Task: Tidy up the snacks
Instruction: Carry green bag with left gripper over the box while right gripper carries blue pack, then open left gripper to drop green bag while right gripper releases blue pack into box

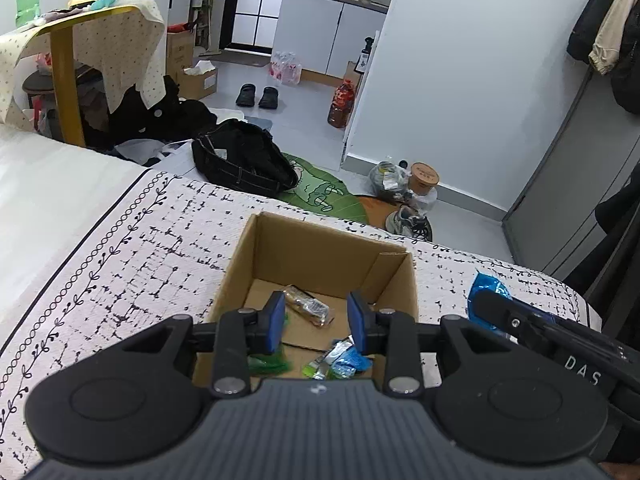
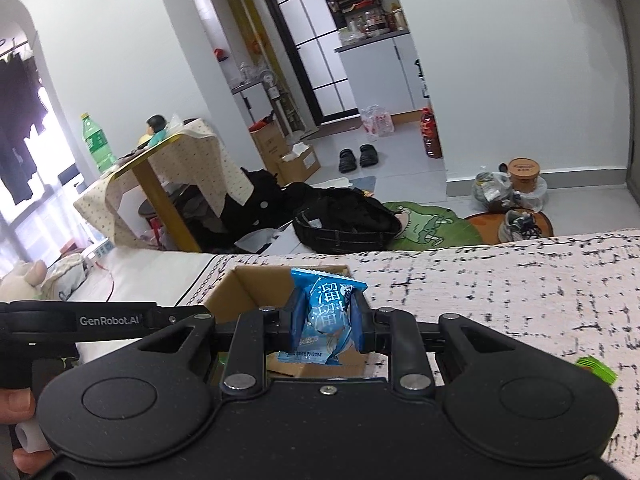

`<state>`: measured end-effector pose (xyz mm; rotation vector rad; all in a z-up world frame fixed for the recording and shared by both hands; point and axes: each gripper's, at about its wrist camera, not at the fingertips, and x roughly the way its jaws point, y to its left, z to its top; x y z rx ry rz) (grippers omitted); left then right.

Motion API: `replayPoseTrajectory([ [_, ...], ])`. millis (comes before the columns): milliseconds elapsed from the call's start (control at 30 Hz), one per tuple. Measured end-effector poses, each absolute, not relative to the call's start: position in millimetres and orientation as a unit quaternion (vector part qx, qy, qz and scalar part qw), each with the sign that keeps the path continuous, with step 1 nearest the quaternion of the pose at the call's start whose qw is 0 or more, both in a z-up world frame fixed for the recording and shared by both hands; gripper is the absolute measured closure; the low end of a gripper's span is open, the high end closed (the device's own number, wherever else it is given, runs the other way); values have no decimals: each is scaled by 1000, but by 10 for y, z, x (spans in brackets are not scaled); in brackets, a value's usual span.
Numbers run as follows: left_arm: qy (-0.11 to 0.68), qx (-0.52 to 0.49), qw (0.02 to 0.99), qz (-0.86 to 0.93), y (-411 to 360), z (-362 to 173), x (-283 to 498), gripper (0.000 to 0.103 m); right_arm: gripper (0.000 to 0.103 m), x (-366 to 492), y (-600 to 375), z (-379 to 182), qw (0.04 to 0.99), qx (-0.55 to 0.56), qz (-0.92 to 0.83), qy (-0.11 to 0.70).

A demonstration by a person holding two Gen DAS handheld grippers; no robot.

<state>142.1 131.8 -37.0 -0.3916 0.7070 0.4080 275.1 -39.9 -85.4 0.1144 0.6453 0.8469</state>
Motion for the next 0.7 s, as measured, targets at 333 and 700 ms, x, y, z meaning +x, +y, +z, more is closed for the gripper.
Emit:
replayPoseTrajectory([
  [333, 353, -195, 892, 205, 1393, -401, 1358, 63, 75, 2696, -102, -831, 847, 36, 431, 308],
  [700, 367, -199, 887, 196, 1349, -469, 1391, 35, 45, 2746, -371, -801, 858, 54, 402, 314],
])
